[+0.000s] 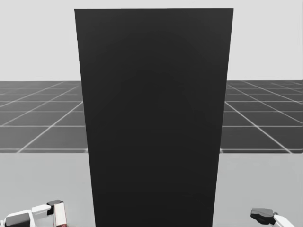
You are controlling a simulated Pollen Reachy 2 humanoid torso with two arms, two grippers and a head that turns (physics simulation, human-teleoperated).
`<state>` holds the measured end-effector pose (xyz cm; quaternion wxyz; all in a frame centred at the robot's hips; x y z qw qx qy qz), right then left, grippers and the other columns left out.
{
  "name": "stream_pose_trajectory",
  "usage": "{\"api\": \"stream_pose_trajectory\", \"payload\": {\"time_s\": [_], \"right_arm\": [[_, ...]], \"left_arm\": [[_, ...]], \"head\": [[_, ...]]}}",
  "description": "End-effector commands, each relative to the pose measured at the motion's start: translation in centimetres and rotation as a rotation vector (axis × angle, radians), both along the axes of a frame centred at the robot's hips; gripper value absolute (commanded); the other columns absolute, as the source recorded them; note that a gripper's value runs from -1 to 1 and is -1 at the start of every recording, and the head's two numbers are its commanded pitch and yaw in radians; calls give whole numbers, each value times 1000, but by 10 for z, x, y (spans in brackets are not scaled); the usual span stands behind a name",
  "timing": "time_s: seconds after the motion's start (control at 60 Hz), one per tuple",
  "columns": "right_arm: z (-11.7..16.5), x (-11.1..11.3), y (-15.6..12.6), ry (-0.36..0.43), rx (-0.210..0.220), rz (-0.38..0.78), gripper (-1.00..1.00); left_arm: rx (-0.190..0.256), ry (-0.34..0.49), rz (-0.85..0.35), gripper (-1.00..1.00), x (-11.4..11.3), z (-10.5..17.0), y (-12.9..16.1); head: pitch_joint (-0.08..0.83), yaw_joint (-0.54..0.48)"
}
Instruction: Reach around the screen and pick up the object behind it.
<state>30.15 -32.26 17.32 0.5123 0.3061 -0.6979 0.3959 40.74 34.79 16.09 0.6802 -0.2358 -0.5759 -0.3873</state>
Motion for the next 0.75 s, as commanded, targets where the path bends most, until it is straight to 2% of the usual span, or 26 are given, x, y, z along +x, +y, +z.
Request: {"api": "stream_pose_trajectory", "payload": {"time_s": [0.017,0.267,0.5,0.683,0.7,0.75], "right_arm": [[0,0,-1,-38,68,54,-1000],[1,-1,-2,-42,66,52,-1000],[1,-1,-2,-46,67,50,-1000],[1,-1,-2,-51,65,48,-1000],[1,-1,-2,-51,66,47,-1000],[1,-1,-2,-53,65,46,-1000]], "left_arm": [[18,-83,58,1000,4,37,25],[19,-217,134,1000,1,101,42],[-14,-346,187,1000,-5,147,40],[-89,-494,240,1000,-16,188,35],[-114,-525,254,1000,-19,198,34],[-150,-578,264,1000,-26,212,31]], "head": [[121,8],[115,5],[112,5],[111,4],[111,4],[112,3]]}}
